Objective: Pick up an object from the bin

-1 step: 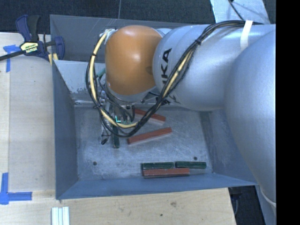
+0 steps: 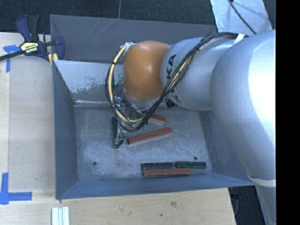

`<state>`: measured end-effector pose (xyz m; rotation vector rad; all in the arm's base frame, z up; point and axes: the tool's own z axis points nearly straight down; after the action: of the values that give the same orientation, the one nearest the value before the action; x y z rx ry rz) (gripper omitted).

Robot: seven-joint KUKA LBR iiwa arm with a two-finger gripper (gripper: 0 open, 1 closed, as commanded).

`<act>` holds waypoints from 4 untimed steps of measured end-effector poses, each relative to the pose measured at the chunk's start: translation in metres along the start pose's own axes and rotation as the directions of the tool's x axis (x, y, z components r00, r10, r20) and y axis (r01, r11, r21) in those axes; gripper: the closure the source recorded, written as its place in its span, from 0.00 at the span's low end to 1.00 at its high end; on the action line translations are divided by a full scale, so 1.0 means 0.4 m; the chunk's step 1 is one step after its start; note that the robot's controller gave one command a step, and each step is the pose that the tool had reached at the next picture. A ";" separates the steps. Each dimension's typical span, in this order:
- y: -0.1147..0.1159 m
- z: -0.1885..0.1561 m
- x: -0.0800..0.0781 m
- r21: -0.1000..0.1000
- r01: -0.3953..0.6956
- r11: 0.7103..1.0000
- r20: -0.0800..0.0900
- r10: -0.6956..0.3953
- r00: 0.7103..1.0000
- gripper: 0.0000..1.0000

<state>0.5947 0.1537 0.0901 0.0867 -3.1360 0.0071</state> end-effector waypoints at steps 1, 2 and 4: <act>-0.130 0.053 0.036 -0.002 0.138 0.990 0.005 -0.138 0.990 0.00; -0.124 0.048 0.033 -0.004 0.138 0.990 0.009 -0.138 0.990 1.00; -0.006 0.049 0.053 -0.002 0.507 0.862 0.012 -0.507 0.862 0.00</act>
Offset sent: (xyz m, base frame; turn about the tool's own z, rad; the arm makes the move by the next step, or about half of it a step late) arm -0.0121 -0.0497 -0.0201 -0.1416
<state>0.5735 0.1499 0.0704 0.9099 -3.0128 -0.0032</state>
